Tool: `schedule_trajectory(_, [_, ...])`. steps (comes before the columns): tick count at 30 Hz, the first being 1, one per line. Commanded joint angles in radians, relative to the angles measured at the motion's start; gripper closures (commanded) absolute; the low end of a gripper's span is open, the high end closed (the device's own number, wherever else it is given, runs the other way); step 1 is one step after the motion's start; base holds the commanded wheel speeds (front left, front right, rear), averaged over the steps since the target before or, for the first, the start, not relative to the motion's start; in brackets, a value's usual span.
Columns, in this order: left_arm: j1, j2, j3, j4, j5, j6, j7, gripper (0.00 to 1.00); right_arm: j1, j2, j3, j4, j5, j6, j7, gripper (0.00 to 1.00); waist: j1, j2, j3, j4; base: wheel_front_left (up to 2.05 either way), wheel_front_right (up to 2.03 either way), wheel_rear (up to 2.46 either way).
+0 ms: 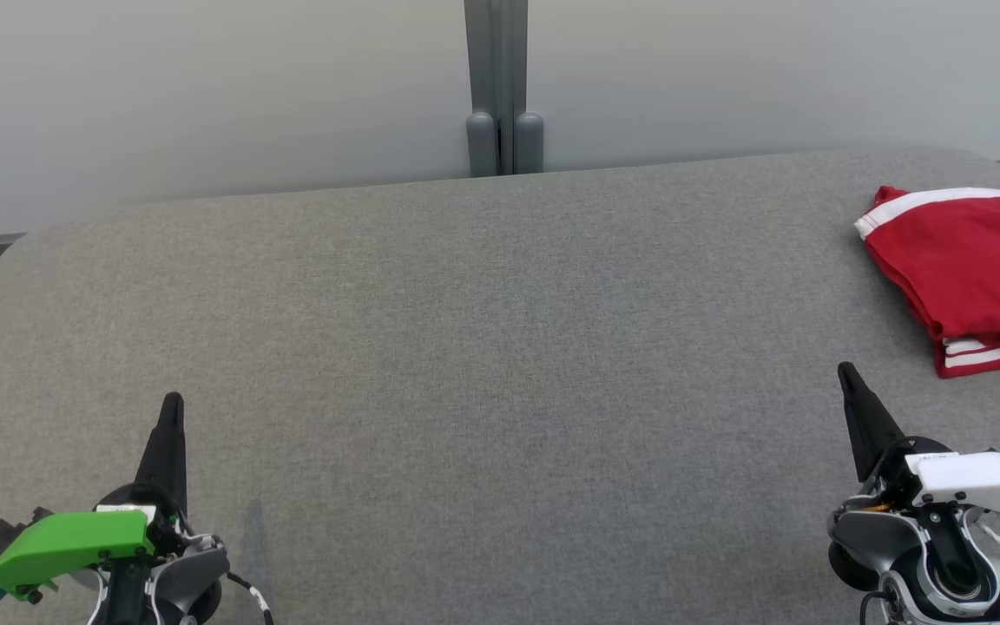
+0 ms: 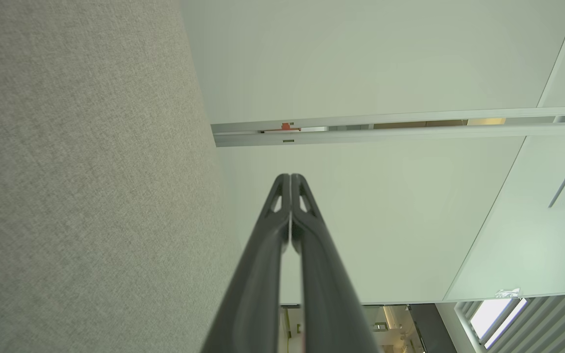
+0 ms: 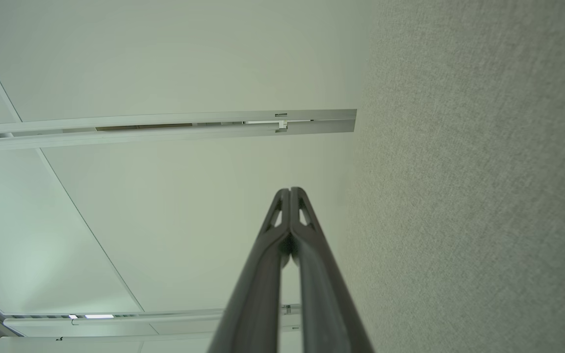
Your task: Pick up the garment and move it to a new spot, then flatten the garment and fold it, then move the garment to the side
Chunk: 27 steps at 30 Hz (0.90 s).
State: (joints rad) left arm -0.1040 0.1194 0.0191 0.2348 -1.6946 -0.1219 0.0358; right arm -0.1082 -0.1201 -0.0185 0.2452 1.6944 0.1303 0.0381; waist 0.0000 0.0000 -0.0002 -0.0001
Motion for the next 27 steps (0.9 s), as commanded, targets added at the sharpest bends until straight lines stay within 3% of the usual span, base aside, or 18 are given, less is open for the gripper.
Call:
schedule_trajectory(1, [-0.012, 0.004, 0.004, 0.002, 0.001, -0.003, 0.005, 1.00, -0.010, -0.002, -0.003, 0.002, 0.000, 0.001, 0.003, 1.00, 0.0000, 0.0000, 0.000, 0.000, 0.00, 0.00, 0.00])
schedule_trajectory(27, [-0.012, -0.001, 0.010, 0.002, 0.007, -0.002, 0.008, 1.00, -0.010, 0.000, -0.005, 0.002, -0.003, 0.001, 0.005, 1.00, 0.0000, 0.0000, 0.000, 0.000, 0.00, 0.00, 0.00])
